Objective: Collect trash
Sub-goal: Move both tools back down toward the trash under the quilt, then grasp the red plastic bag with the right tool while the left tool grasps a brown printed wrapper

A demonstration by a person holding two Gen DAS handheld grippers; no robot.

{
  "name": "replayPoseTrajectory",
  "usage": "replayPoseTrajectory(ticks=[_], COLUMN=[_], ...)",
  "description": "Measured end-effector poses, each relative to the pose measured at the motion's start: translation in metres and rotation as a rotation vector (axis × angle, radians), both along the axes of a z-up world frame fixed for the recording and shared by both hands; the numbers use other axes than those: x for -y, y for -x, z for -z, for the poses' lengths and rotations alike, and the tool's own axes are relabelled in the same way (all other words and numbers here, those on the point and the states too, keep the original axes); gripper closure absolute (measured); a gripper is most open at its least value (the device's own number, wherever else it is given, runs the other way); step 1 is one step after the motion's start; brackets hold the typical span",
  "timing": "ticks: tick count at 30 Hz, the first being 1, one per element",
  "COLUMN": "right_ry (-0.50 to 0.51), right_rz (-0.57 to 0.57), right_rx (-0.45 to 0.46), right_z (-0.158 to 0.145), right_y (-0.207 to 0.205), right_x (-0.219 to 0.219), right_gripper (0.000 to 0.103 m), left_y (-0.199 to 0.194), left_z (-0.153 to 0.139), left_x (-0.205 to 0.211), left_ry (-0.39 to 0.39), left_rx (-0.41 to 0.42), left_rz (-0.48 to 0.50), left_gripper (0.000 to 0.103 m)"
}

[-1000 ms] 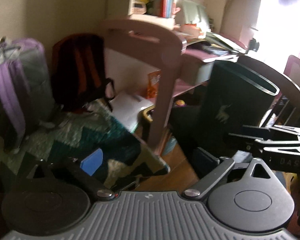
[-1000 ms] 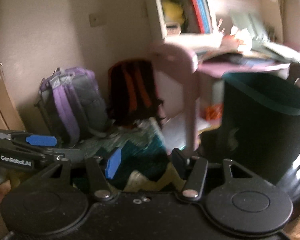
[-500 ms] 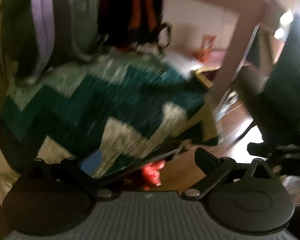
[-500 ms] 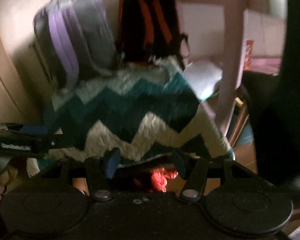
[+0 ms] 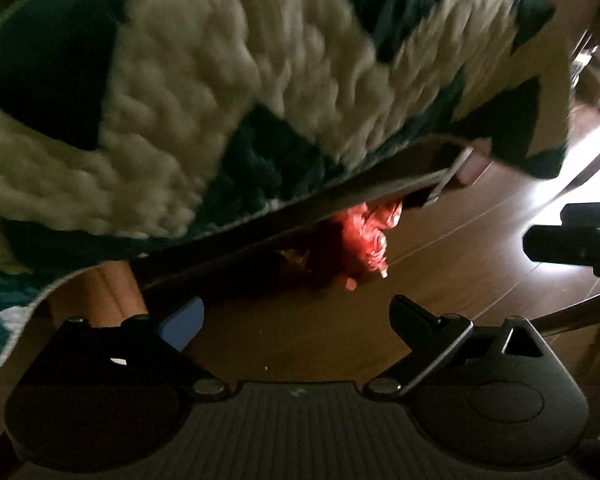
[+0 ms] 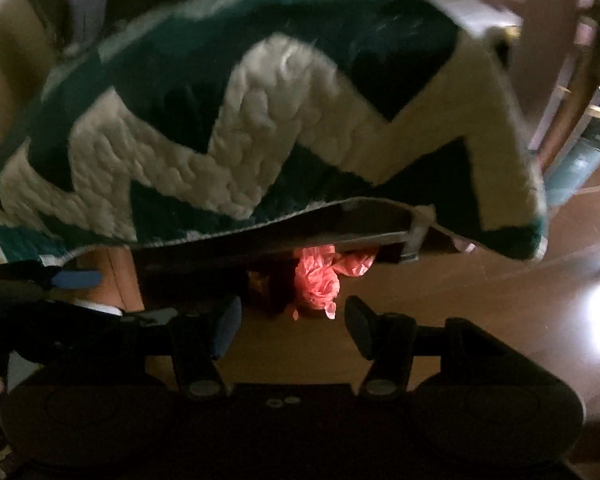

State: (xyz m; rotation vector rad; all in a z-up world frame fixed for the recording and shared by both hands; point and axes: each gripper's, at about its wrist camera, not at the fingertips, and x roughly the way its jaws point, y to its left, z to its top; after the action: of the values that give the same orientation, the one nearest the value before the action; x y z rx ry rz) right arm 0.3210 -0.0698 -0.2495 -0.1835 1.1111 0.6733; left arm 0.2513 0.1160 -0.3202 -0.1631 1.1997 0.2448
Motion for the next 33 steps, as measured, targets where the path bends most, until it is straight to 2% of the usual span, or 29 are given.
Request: replayPoseTrajectory(ticks=[6,9,10,14,22,24,27,33], right_ry=[0.072,0.073,0.059,0.029,-0.034,-0.032,-0.028,-0.013], right_rz=[-0.069,-0.064,-0.050,0.000,0.008,0.004,0.001,0.020], right_rx=[-0.047,-0.092,-0.069,-0.106,-0.149,-0.146,-0.145,-0.127], right_z=[0.070,0.106,0.118,0.156,0.205,0.213,0.224,0.240], right_y=[-0.022,-0.031,-0.035,-0.050,-0.072,-0.077,-0.082,-0.087], right_x=[-0.026,-0.033,-0.036,-0.042,-0.051,-0.055,-0.061,-0.076], right_gripper=[0.046,0.046,0.046,0.046,0.046,0.046,0.046,0.046], left_y=[-0.024,-0.033,-0.035,-0.040,-0.056,-0.060,-0.066,-0.080], left_z=[0.066,0.096,0.106,0.140,0.181,0.190,0.200,0.215], left_x=[-0.008,-0.019,-0.020,-0.022,-0.015,-0.014,-0.015,-0.018], left_ry=[-0.034,-0.008,0.003,0.001,-0.059,-0.055,-0.058,-0.050], left_rx=[-0.036,-0.049,-0.057,-0.060,-0.038,-0.039,-0.044,-0.042], left_rz=[-0.009,-0.088,-0.103,-0.110,-0.020,0.000,0.013,0.015], left_gripper=[0.004,0.004,0.004,0.004,0.004,0.004,0.011,0.013])
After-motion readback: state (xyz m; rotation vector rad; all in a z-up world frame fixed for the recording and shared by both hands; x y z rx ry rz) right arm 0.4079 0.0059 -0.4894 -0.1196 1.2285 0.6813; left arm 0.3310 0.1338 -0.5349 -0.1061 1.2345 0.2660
